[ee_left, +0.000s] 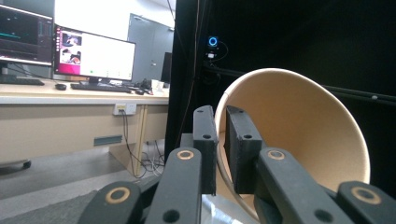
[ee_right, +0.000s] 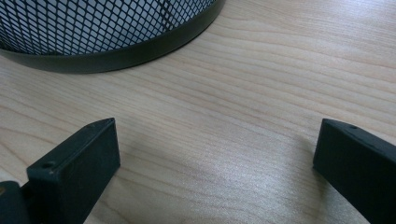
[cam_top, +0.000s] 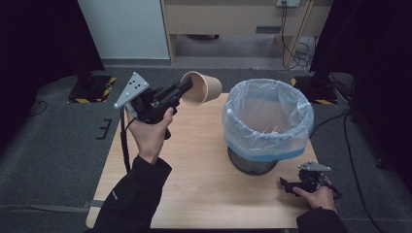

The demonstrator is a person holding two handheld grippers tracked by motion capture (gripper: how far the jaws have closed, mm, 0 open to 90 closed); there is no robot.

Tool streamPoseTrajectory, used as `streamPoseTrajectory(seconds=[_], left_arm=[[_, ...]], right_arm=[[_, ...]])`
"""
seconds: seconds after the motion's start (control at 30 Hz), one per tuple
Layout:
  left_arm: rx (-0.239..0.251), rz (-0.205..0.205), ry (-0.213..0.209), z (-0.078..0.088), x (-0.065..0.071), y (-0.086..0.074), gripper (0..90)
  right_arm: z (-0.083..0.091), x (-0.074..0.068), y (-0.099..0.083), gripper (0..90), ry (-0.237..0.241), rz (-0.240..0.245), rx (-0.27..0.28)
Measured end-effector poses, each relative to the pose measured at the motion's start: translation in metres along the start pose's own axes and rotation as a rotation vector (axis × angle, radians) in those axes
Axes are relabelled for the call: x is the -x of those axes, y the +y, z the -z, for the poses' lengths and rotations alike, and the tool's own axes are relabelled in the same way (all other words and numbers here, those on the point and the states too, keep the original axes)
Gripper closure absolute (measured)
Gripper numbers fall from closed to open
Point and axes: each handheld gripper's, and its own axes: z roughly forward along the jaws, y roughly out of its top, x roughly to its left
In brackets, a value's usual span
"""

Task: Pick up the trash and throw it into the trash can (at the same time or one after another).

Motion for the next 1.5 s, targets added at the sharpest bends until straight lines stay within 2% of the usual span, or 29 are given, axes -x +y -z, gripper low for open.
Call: streamPoseTrajectory(seconds=[0.43, 1.03, 1.3, 1.43, 1.5], left_arm=[[0.001, -0.009, -0.037, -0.025, 0.015, 0.005, 82.8], [-0.018, -0.009, -0.086, -0.065, 0.036, -0.003, 82.9], [-0.044, -0.011, -0.112, -0.085, 0.046, -0.014, 82.8], [-0.073, -0.017, -0.117, -0.095, 0.048, -0.022, 82.8], [-0.104, -0.021, -0.114, -0.103, 0.049, -0.029, 82.8]], right_arm=[[0.0, 0.0, 0.0, 0.7, 0.0, 0.0, 0.0], [0.0, 0.0, 0.0, 0.8, 0.0, 0.0, 0.0], [0.0, 0.0, 0.0, 0.7, -0.001, 0.002, 0.002], [0.0, 0.0, 0.0, 0.7, 0.0, -0.002, 0.001], [0.0, 0.0, 0.0, 0.8, 0.0, -0.003, 0.001]])
